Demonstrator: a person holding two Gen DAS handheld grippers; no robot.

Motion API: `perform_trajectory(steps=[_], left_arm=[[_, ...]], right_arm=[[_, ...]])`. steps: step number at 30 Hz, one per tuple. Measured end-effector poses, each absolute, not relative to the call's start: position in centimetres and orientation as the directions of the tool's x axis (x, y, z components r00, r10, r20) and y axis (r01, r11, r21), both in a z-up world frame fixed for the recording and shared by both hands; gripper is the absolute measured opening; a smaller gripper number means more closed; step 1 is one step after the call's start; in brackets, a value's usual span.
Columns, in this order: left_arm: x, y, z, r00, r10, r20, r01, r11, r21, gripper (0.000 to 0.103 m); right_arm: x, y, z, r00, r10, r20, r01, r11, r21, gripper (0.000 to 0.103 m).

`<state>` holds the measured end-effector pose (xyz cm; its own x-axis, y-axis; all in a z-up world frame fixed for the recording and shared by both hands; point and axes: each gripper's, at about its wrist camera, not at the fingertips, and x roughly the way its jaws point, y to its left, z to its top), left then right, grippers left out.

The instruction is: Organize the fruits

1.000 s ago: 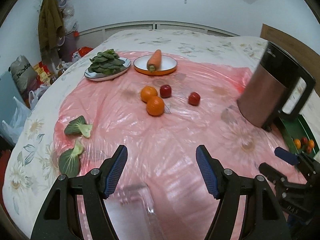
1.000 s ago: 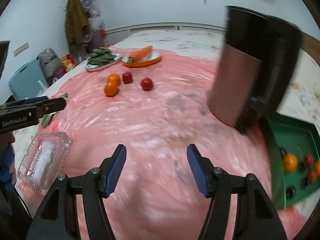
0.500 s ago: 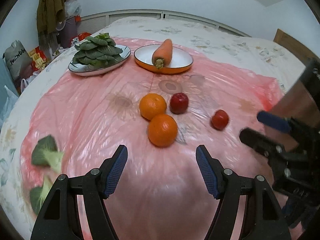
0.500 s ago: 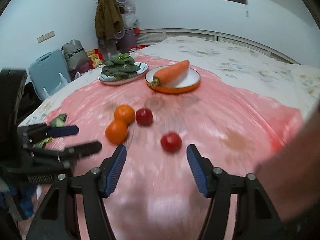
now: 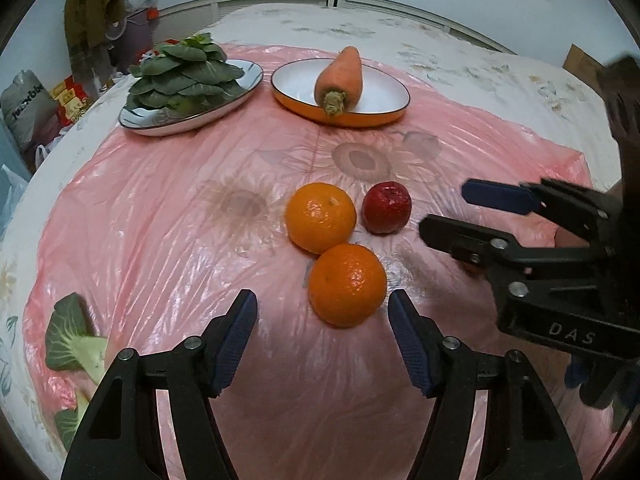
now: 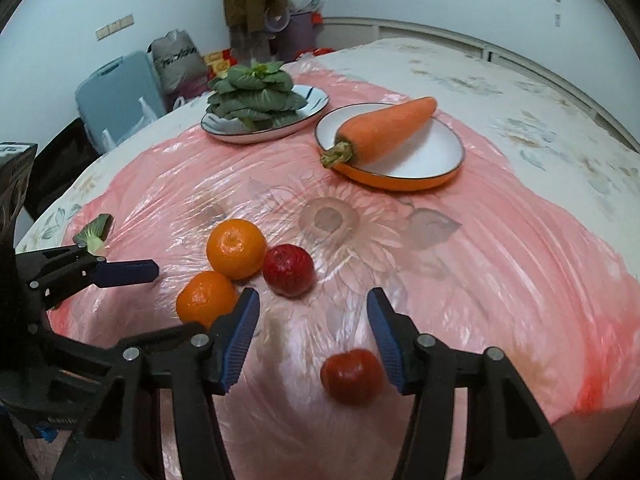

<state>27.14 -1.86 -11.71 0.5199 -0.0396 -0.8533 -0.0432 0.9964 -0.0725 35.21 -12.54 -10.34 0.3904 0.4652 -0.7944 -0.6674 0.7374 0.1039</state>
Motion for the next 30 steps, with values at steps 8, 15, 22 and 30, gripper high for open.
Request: perform_trajectory(steps=[8, 15, 22, 30], left_arm=[[28.5, -2.0, -12.4, 0.488, -0.098, -0.868, 0.003, 0.994, -0.111, 0.05], [29.4, -2.3, -13.0, 0.471, -0.141, -0.871, 0.037, 0.989, -0.14, 0.04], [29.7, -1.8, -13.4, 0.473, -0.18, -0.862, 0.042, 0.982, -0.182, 0.04], [28.7, -0.4, -12.7, 0.494, -0.229, -0.839, 0.066, 0.972, -0.226, 0.039]], right_arm=[[36.9, -9.7, -11.3, 0.289, 0.455, -0.842, -0.732, 0.673, 0.112, 0.068], [38.0, -8.2, -12.4, 0.259, 0.442, -0.859, -0.737, 0.665, 0.12, 0.047], [38.1, -8.1, -13.0, 0.239, 0.438, -0.866, -0.735, 0.665, 0.134, 0.026], [37.9, -8.9, -12.7, 0.261, 0.467, -0.845, -0.695, 0.698, 0.172, 0.025]])
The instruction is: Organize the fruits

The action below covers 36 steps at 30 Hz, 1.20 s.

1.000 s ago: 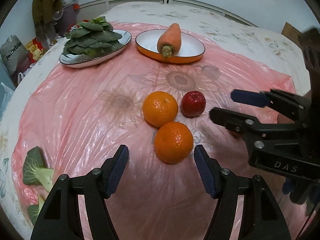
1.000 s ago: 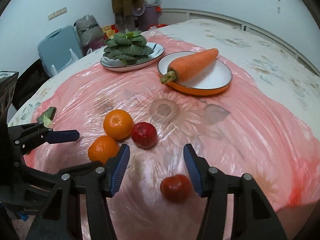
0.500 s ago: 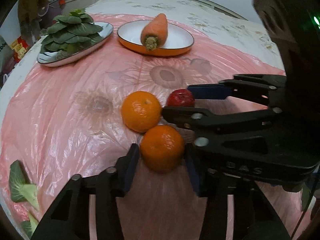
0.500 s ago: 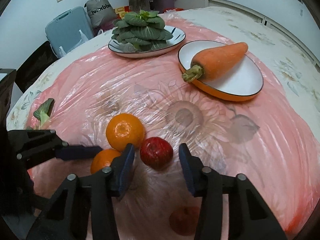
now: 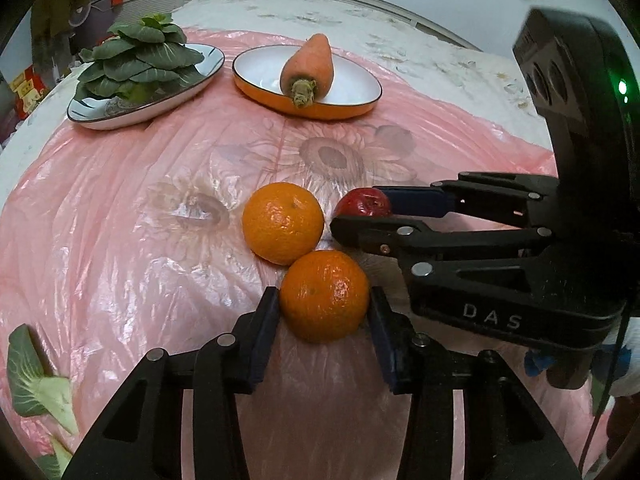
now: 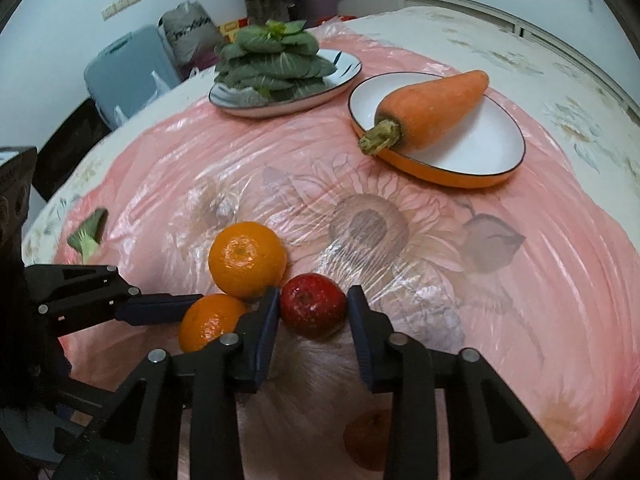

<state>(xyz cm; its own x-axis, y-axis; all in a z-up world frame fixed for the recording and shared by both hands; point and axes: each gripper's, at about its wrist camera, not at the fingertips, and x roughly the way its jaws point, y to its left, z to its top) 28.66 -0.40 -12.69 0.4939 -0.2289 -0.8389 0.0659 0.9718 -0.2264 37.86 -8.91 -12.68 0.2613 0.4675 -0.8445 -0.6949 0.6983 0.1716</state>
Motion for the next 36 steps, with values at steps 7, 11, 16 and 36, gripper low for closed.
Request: perform_trajectory(steps=[7, 11, 16, 36], left_arm=[[27.6, 1.9, -11.9, 0.518, -0.219, -0.827, 0.021, 0.97, -0.243, 0.039], [26.7, 3.0, -11.1, 0.541, -0.199, -0.817, 0.014, 0.974, -0.227, 0.039], [25.2, 3.8, -10.3, 0.562, -0.18, -0.808, 0.01, 0.977, -0.211, 0.039], [16.8, 1.1, -6.4, 0.652, -0.175, -0.738, 0.067, 0.982, -0.174, 0.039]], right_arm=[[36.8, -9.5, -11.4, 0.302, 0.48, -0.823, -0.668, 0.723, 0.176, 0.025], [35.5, -9.8, -10.4, 0.333, 0.488, -0.807, -0.651, 0.738, 0.177, 0.025], [33.3, -10.1, -9.3, 0.36, 0.49, -0.794, -0.635, 0.752, 0.176, 0.025], [21.0, -15.5, -8.4, 0.479, 0.388, -0.788, -0.488, 0.863, 0.128, 0.025]])
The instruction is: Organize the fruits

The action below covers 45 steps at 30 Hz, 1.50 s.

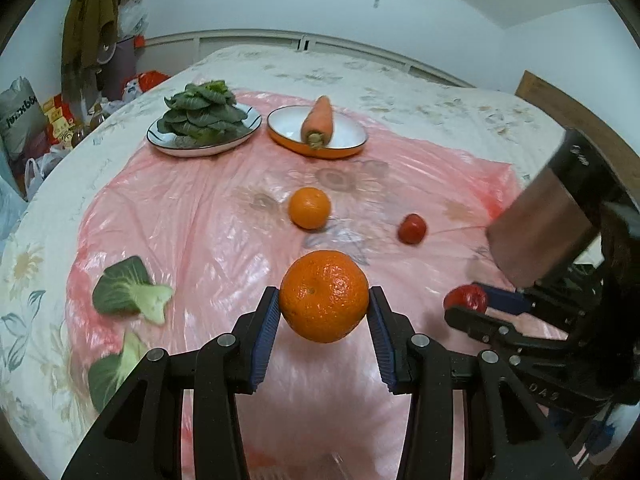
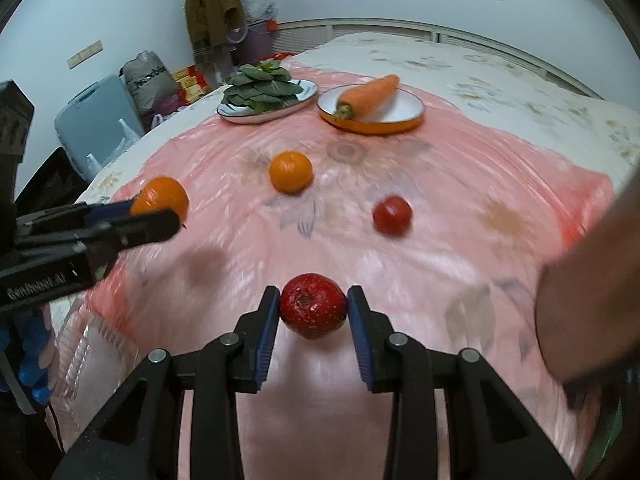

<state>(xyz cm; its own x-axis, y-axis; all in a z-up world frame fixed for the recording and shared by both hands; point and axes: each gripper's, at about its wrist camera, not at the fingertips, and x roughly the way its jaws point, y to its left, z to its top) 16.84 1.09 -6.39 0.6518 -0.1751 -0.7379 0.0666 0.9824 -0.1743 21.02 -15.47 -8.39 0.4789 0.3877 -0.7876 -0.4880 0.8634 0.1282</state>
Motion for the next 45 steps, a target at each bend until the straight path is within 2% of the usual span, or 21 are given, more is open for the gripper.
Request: perform_trajectory(steps=[10, 22, 45], left_arm=[[9.6, -1.9, -2.7, 0.686, -0.197, -0.7, 0.142, 0.98, -0.137, 0.039], [4.8, -5.8, -1.3, 0.684, -0.218, -0.696, 0.221, 0.971, -0.087, 0.039], [3.5, -15.2, -2.3, 0.637, -0.242, -0.732, 0.353, 0.936, -0.003, 0.039]], right_arm=[[13.2, -18.6, -5.5, 0.543, 0.325, -0.774, -0.398, 0.911, 0.103, 0.025], [7.0, -23.7, -4.7, 0.58, 0.273, -0.768, -0.299, 0.948, 0.111, 0.025], [2.5, -36.3, -4.7, 0.645, 0.16, -0.747, -0.094, 0.987, 0.131, 0.026]])
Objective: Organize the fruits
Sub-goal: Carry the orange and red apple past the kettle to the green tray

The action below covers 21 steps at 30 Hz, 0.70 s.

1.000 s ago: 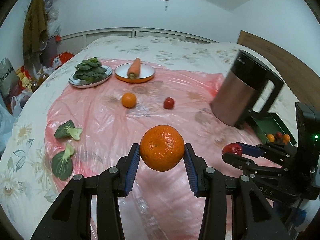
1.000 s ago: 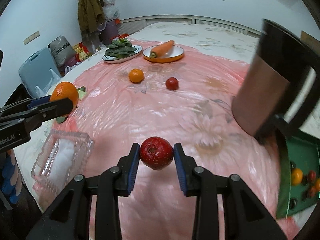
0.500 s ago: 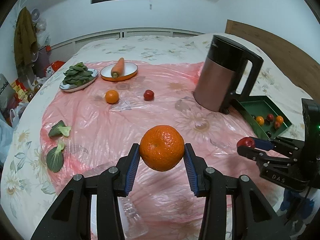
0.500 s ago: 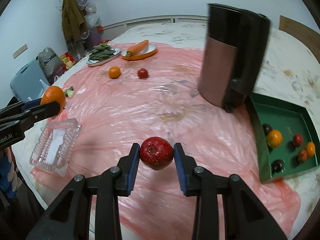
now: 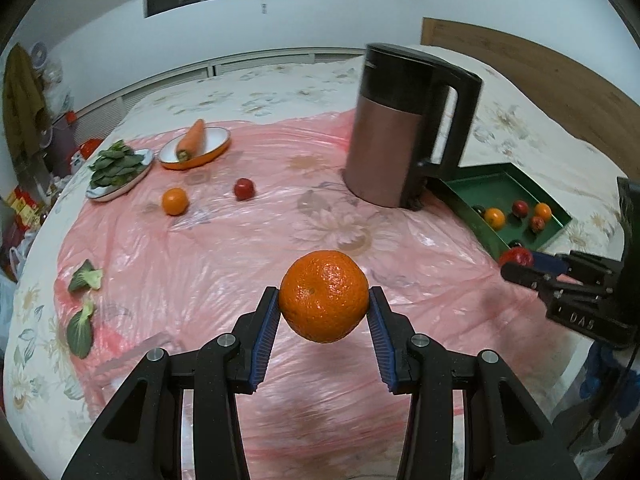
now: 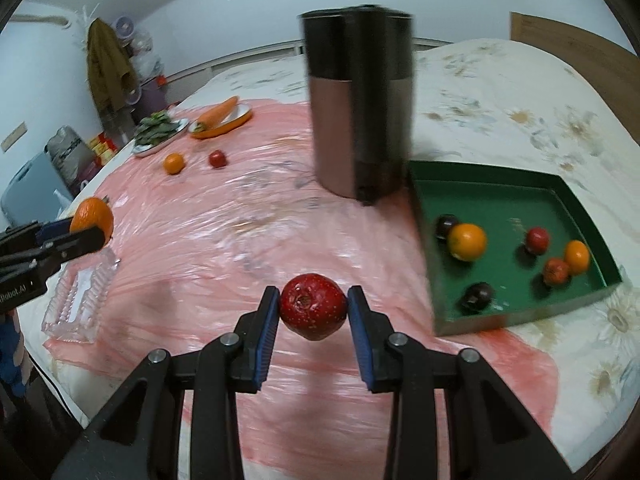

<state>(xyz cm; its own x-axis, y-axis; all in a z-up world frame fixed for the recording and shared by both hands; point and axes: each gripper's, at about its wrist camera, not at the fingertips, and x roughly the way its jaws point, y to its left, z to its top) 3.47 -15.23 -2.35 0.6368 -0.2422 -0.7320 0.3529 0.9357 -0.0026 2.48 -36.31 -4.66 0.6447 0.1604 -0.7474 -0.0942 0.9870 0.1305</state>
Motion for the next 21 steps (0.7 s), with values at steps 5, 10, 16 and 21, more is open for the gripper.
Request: perform_trajectory(steps=[5, 10, 16, 21], left_arm=[[3.4, -18.0, -2.8, 0.617, -0.256, -0.744, 0.394, 0.919, 0.011, 0.039], [3.6, -21.1, -3.5, 0.586, -0.288, -0.757, 0.442, 0.897, 0.0, 0.039], [4.2, -25.8, -4.1, 0.531, -0.352, -0.771, 0.509, 0.86, -0.042, 0.039], [5.2, -29.8, -4.1, 0.495, -0.401, -0.771, 0.558, 0.827, -0.071, 0.039]], right_arm=[[2.0, -39.9, -4.6, 0.665, 0.123, -0.737, -0.033, 0.99, 0.136, 0.025], [1.5, -43.6, -4.7, 0.684, 0.079, -0.725, 0.039, 0.989, 0.145, 0.025], [1.7, -48.2, -5.0, 0.701, 0.032, -0.713, 0.107, 0.983, 0.149, 0.026], [2.0, -52.2, -5.3, 0.709, -0.022, -0.705, 0.172, 0.975, 0.142, 0.026]])
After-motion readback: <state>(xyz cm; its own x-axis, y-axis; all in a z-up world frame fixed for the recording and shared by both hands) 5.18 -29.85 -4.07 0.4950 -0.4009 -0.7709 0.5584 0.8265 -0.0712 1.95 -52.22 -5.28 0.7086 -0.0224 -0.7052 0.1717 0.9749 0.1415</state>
